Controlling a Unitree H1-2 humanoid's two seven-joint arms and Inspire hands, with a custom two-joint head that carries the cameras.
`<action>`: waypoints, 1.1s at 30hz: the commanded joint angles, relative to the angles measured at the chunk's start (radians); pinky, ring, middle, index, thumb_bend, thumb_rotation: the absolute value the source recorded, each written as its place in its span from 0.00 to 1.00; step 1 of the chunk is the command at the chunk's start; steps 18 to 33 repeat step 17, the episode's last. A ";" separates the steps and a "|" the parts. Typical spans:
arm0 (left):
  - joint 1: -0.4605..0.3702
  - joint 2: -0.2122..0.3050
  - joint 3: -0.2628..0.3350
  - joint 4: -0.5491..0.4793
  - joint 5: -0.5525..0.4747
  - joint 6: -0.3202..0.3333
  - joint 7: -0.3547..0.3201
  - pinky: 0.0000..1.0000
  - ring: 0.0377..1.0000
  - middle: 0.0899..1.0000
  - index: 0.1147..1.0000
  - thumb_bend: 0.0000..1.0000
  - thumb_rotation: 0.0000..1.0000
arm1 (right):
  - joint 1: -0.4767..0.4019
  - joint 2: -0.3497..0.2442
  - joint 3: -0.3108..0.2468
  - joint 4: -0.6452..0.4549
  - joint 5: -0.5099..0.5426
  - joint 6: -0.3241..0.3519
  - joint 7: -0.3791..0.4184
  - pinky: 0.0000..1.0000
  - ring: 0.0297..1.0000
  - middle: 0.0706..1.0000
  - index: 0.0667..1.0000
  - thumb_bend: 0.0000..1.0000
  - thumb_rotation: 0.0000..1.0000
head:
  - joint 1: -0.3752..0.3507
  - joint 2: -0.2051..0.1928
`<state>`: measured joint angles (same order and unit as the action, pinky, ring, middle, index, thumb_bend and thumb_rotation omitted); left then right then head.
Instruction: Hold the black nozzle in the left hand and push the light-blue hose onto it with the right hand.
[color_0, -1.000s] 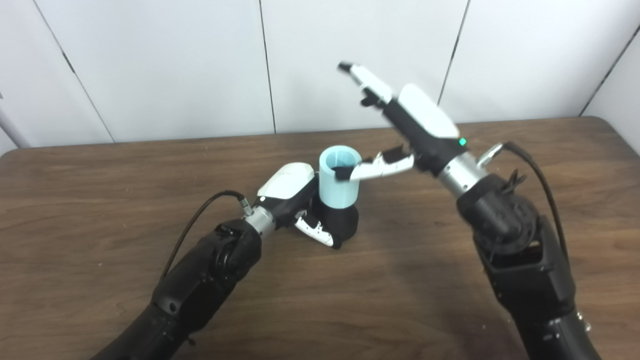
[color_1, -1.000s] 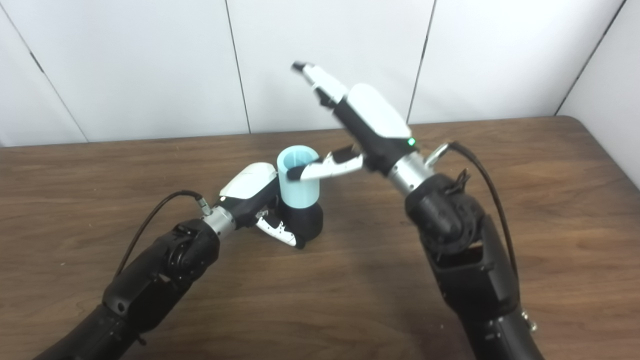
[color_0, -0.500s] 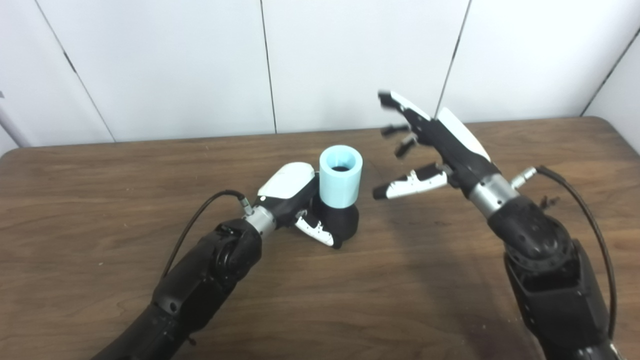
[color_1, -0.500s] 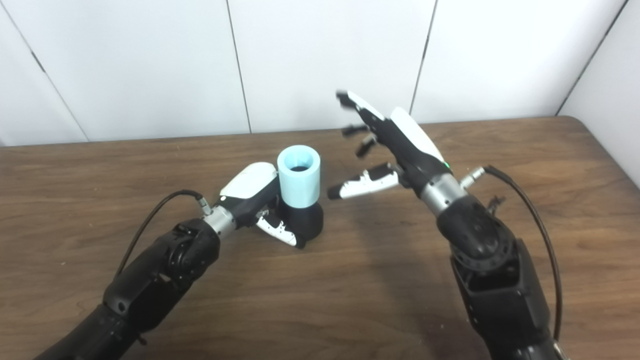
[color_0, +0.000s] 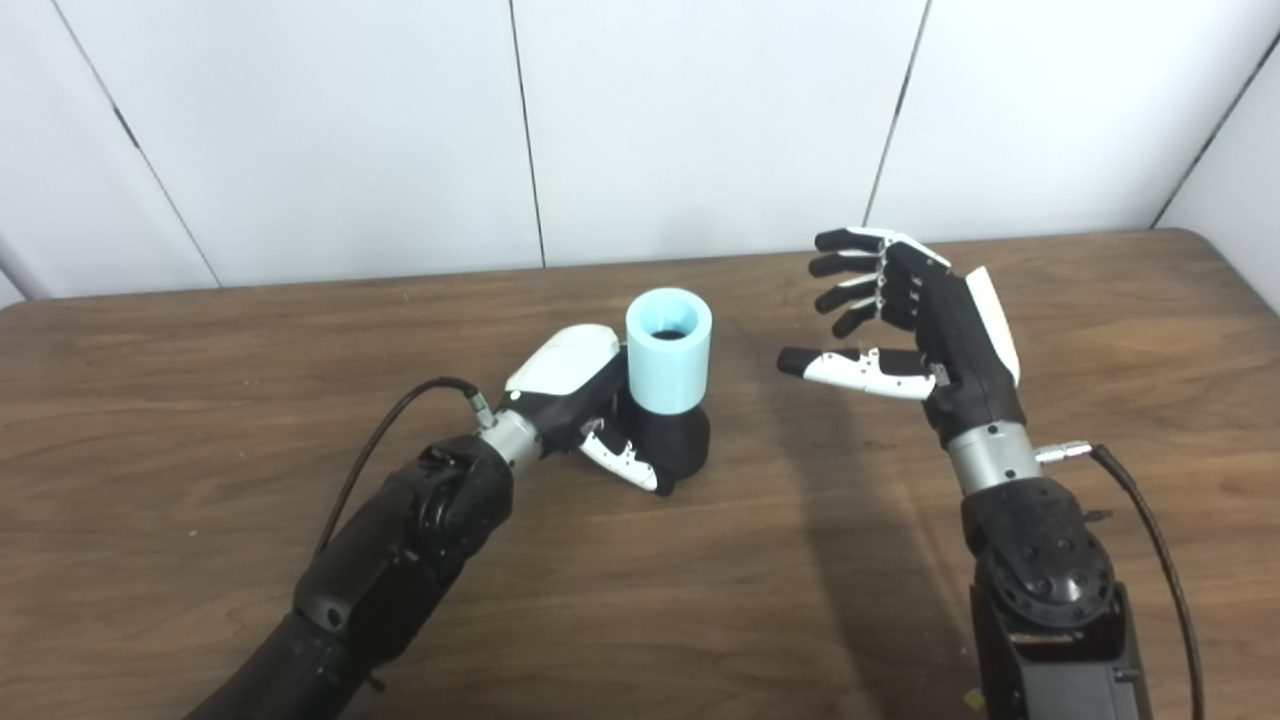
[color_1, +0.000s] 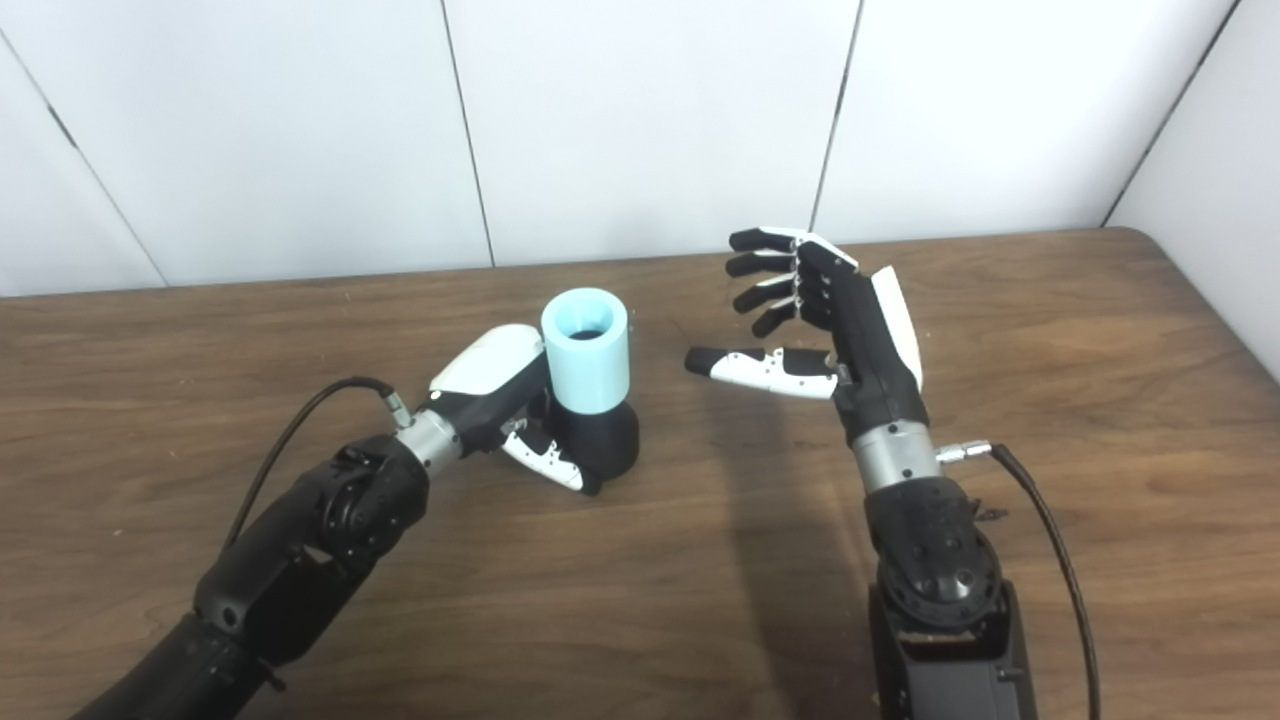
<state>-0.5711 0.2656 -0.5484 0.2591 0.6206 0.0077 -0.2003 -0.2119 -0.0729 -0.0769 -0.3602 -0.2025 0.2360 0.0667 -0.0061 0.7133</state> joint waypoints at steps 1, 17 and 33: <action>0.054 0.032 -0.004 0.039 0.028 0.069 -0.061 0.99 0.99 0.99 0.94 0.99 0.31 | -0.017 -0.012 0.000 -0.031 0.014 -0.022 -0.009 0.42 0.53 0.63 0.67 0.66 0.10 | -0.001 0.001; 0.079 0.035 0.026 -0.027 0.061 0.073 -0.038 1.00 0.98 0.95 0.91 0.84 0.21 | -0.008 -0.043 0.012 -0.036 0.043 -0.011 0.000 0.42 0.54 0.64 0.66 0.65 0.10 | 0.024 0.004; 0.079 0.035 0.026 -0.027 0.061 0.073 -0.038 1.00 0.98 0.95 0.91 0.84 0.21 | -0.008 -0.043 0.012 -0.036 0.043 -0.011 0.000 0.42 0.54 0.64 0.66 0.65 0.10 | 0.024 0.004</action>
